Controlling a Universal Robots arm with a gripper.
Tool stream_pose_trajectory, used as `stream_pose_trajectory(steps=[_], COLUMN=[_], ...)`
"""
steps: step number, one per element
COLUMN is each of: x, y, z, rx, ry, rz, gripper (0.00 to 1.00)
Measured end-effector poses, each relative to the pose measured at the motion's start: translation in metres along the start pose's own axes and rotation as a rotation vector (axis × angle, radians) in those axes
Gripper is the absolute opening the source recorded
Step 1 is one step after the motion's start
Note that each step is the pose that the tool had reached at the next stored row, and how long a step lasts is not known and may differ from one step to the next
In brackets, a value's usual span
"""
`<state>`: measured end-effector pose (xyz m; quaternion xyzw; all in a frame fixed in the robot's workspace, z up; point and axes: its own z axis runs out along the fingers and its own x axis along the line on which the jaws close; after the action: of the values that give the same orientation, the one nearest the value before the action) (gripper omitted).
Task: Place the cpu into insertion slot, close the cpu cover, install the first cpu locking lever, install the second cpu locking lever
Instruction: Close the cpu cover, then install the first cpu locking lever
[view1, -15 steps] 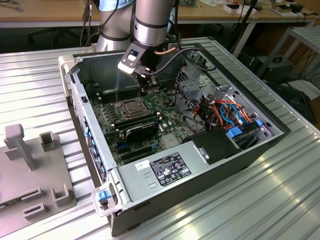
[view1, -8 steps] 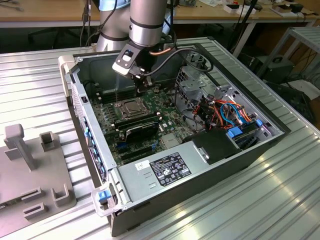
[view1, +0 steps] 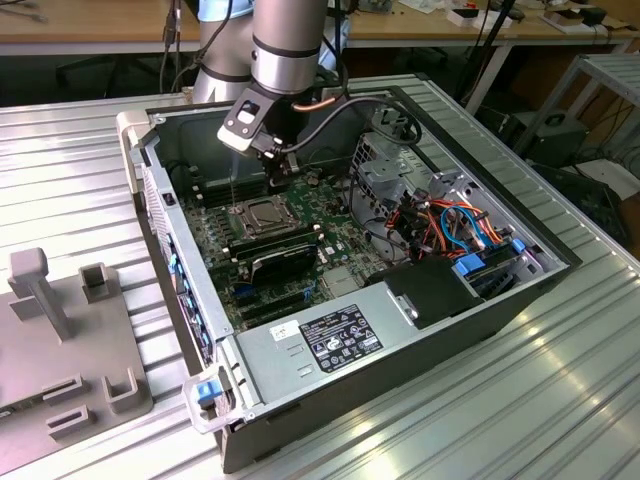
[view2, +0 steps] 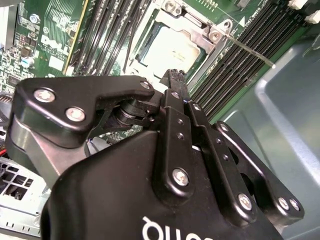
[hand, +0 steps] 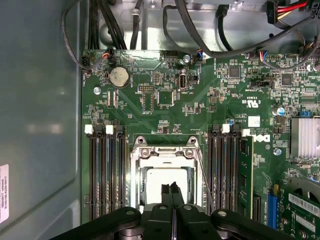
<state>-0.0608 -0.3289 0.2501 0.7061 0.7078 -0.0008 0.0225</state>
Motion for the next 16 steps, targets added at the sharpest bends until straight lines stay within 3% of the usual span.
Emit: stream_pose_trajectory(steps=[16], x=[0.0000], y=[-0.0080], z=[-0.0002], rx=[0.0001], ry=[0.0000], rz=[0.000], gripper=[0.11])
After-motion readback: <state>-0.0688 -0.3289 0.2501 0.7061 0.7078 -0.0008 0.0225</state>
